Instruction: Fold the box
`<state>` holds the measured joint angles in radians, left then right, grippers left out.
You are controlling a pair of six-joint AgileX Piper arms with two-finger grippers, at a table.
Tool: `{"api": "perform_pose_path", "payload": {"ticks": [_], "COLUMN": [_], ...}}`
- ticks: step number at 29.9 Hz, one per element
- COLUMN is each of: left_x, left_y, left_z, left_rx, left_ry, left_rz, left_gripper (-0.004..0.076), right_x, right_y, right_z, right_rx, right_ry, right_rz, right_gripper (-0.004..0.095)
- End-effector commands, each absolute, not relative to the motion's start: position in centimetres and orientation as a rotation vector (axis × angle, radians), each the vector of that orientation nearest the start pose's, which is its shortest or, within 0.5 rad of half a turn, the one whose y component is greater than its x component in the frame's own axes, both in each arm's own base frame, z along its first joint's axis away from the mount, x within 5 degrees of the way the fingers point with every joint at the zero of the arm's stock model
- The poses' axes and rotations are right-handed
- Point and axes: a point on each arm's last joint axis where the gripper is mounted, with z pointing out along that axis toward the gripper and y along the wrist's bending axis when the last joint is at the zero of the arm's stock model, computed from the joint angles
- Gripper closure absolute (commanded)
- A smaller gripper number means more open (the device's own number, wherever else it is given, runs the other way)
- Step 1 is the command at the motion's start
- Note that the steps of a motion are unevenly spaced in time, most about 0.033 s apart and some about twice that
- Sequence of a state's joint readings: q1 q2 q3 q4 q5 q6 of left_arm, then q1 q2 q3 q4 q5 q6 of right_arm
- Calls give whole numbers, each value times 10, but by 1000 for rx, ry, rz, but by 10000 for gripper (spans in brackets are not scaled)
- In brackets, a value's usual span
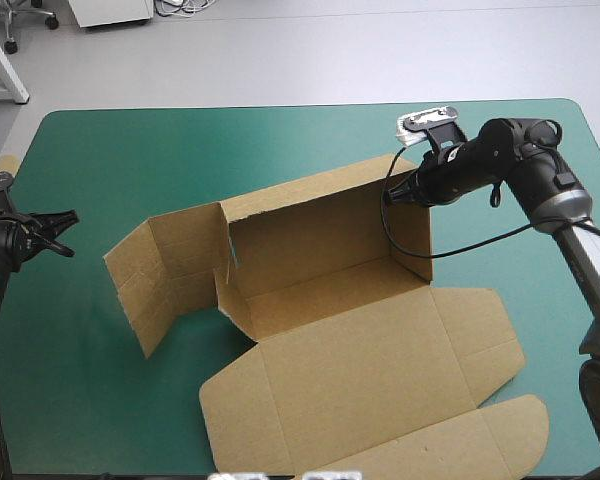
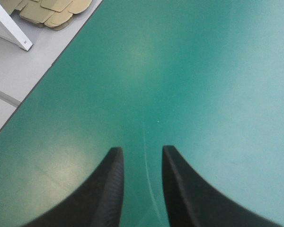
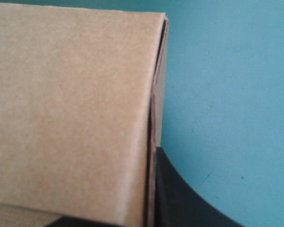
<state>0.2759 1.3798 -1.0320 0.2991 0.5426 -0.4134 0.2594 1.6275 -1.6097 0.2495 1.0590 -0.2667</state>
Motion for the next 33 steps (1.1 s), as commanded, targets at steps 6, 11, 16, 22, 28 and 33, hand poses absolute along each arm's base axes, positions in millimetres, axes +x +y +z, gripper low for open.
{"api": "perform_pose_path", "payload": {"ticks": [6,11,16,22,28,33], "left_x": [278,277,278,278,276,275], "left_y": [94,93,93,92,92,92], "left_z": [318,317,317,317,314,314], "left_rx": [-529,-507,-491,-489,-493,-479], "left_ry": [2237,2262,2267,2263,2301,2314], "left_rz": [252,263,265,260,262,269], "left_gripper": [539,539,539,539,539,561], "right_x": [321,332,348,369,387,399], "right_y": [95,88,79,83,86,90], "right_z": [425,421,405,375,358,360], "right_rx": [-570,-515,-440,-428,-418,-418], "right_ry": [2437,2465,2525,2604,2618,2591], "right_rz": [289,293,303,342,342,374], "right_gripper": [925,925,925,925,925,925]}}
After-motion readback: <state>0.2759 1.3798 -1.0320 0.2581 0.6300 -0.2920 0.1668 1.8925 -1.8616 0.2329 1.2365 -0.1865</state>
